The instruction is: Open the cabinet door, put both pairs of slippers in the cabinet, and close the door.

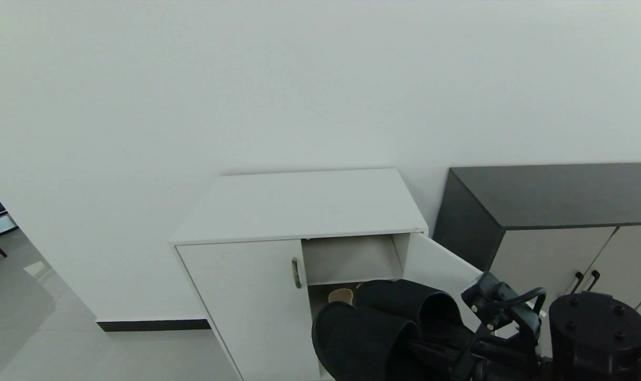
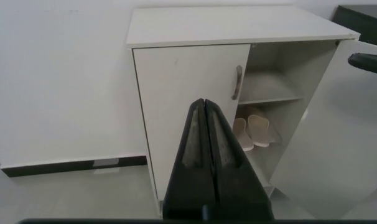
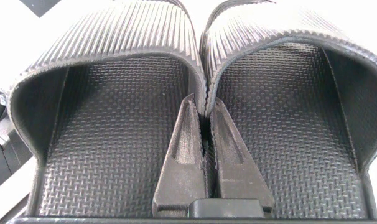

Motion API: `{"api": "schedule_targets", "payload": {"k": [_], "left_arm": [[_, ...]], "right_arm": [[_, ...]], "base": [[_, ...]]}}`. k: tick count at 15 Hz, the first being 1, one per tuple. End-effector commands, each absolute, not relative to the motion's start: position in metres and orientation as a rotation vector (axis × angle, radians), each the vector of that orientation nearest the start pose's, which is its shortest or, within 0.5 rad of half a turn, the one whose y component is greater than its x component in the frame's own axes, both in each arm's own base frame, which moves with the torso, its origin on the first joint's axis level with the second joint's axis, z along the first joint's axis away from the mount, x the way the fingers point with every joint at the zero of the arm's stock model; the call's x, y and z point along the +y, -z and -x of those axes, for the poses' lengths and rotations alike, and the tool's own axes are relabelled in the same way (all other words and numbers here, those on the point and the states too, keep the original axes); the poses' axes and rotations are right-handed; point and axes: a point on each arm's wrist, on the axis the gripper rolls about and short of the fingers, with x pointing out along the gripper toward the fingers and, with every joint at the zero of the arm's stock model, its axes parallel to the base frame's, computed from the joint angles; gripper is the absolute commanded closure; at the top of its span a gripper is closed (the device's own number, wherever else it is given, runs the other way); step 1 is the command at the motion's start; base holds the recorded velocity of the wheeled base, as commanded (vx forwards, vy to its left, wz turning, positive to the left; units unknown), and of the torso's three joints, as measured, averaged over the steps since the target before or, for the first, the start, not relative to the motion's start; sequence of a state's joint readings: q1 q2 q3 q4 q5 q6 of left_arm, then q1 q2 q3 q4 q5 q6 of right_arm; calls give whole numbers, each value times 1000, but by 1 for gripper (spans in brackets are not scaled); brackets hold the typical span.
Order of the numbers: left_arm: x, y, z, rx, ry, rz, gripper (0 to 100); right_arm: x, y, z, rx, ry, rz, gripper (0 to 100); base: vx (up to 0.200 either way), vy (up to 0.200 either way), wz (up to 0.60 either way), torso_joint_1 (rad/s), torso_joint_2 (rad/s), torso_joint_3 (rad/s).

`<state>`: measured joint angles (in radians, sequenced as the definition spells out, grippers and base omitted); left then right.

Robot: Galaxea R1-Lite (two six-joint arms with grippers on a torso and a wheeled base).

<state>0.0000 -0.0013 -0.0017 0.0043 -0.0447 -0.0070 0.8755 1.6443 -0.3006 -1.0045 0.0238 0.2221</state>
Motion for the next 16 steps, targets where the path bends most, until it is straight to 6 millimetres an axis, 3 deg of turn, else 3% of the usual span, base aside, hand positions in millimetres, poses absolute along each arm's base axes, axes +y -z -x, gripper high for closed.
{"api": "schedule_targets", "payload": {"k": [1, 16], "left_arm": [[-1, -75, 23, 3, 44, 8, 100], [-1, -75, 23, 3, 43, 8, 100]], "right_arm": [[179, -111, -148, 417, -850, -60, 100], [178, -110, -146, 425, -856, -55, 100]], "base": [[0, 0, 0, -173, 378, 198], [0, 0, 0, -229, 506, 276]]}}
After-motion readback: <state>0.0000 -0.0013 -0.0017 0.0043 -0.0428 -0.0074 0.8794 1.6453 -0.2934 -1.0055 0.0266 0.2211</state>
